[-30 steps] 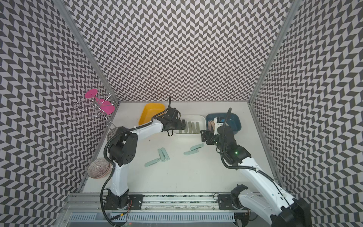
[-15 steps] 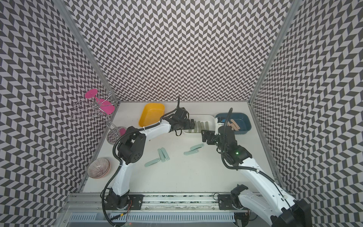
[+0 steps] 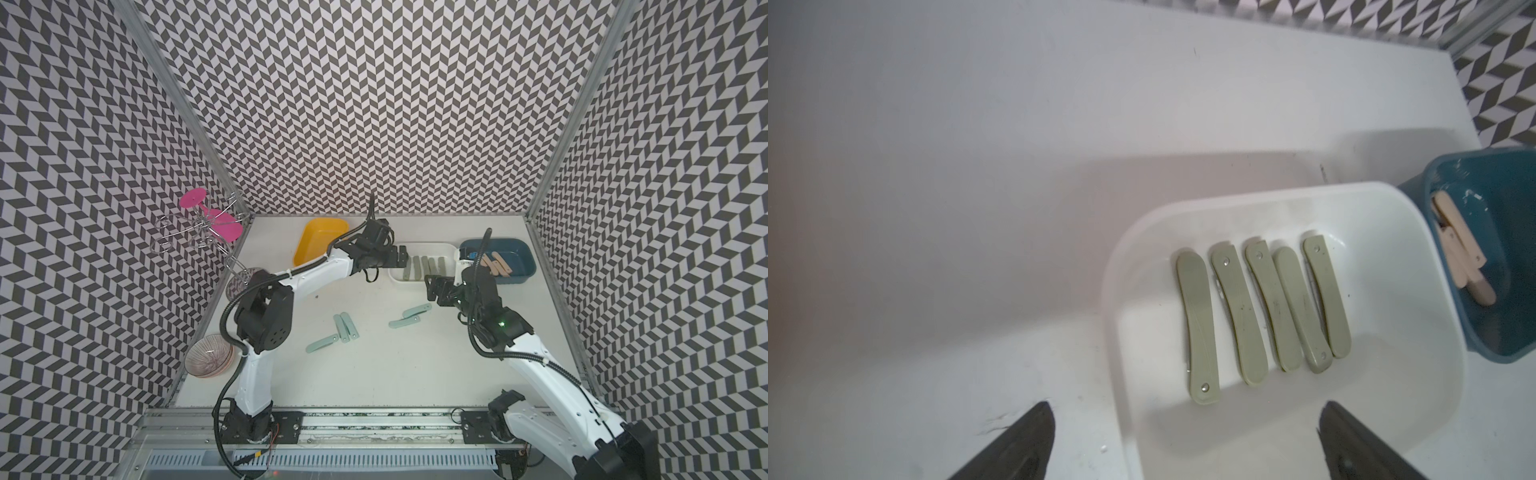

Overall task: Place the fruit knives into the storage box by color
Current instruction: Move the storage box to the center of the board.

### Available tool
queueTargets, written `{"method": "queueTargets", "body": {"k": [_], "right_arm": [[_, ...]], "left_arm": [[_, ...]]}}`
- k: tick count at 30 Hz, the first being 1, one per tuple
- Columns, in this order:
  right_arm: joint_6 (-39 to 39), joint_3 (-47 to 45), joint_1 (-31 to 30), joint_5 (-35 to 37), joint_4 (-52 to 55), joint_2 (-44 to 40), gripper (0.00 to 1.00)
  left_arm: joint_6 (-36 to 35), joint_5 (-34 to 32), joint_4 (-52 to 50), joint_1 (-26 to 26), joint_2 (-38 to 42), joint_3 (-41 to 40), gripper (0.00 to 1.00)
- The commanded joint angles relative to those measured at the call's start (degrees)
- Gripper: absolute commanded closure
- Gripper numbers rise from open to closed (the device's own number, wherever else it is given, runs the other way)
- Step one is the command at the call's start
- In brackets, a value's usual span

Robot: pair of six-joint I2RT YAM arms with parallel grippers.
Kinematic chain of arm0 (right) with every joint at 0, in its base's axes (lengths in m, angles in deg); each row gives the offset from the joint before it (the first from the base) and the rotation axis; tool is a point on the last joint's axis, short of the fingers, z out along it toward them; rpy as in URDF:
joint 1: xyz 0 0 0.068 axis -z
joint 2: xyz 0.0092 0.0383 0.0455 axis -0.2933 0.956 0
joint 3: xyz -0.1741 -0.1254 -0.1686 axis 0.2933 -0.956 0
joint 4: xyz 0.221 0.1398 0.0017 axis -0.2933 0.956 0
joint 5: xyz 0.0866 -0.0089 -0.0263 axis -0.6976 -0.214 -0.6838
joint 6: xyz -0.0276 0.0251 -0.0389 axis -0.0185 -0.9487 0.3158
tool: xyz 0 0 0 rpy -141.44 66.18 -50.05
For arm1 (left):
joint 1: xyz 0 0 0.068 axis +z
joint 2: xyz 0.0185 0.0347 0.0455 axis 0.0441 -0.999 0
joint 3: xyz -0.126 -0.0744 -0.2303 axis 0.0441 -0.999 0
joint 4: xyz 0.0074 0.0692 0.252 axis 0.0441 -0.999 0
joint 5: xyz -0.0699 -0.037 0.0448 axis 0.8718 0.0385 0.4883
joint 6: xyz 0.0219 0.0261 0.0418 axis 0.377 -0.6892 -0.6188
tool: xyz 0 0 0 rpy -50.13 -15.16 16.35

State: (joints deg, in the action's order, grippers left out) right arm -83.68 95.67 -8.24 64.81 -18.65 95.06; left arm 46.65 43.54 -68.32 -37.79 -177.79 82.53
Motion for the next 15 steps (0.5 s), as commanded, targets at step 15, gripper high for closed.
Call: {"method": "queueTargets", "body": {"k": [15], "right_arm": [[0.0,-2.8,0.5,-2.2,-4.2,-1.3,0.12]], "left_arm": [[-6.7,-6.1,-7.8,16.9,4.3,-7.8,0.00]]}}
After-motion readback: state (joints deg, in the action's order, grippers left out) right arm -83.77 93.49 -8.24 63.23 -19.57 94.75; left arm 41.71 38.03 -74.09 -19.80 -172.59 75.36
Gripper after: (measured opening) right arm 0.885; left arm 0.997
